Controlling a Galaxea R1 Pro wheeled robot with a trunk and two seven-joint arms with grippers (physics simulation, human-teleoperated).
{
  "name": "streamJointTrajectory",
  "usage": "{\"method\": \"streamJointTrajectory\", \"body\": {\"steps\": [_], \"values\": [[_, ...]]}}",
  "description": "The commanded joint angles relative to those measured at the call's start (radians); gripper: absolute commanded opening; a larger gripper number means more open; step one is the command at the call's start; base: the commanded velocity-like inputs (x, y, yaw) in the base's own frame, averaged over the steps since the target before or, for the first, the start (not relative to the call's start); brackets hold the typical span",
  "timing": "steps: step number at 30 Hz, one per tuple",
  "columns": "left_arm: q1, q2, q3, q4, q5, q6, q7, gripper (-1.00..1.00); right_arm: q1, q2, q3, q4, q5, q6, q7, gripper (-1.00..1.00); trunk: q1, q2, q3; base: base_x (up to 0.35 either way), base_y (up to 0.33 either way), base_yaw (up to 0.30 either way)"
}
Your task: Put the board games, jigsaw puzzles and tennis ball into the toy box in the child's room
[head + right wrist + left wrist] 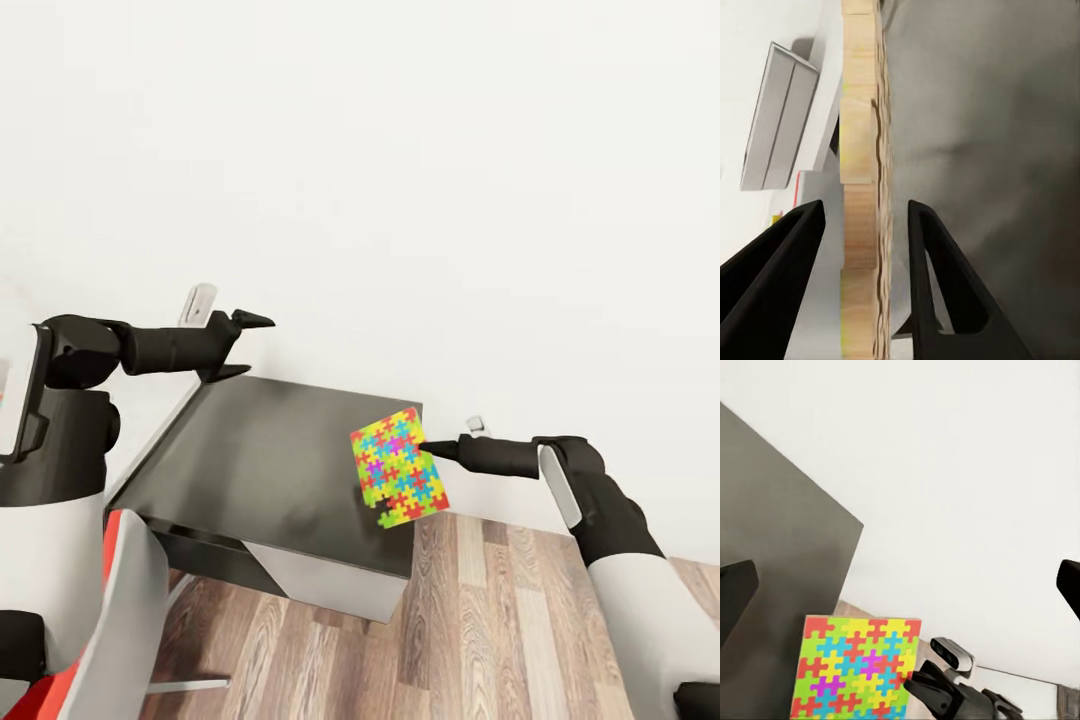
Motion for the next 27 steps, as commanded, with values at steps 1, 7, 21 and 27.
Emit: {"method": "streamJointTrajectory", "body": {"steps": [1,7,21,27], "values": [[0.0,0.004,-0.001,0.0,0.03,-0.001,0.027,1.0,-0.001,-0.003,-0.002,-0.001,0.002,0.002,0.009,-1.0,-0.004,0.007,0.002,0.0,0.0,0.0],[0.019,0.073,0.0,0.0,0.035,-0.002,0.034,1.0,-0.002,-0.046,-0.003,-0.003,-0.004,0.002,0.013,-1.0,-0.027,0.049,0.022,0.0,0.0,0.166],[0.096,0.167,0.0,-0.001,0.039,-0.001,0.003,1.0,-0.006,-0.108,-0.003,-0.072,-0.005,0.002,0.013,-1.0,-0.08,0.147,0.084,0.0,0.0,0.133],[0.086,0.149,0.013,-0.002,0.051,0.0,-0.195,1.0,-0.157,-0.086,0.012,0.069,0.003,0.002,0.0,-1.0,-0.103,0.189,0.113,0.0,0.0,0.087]]}}
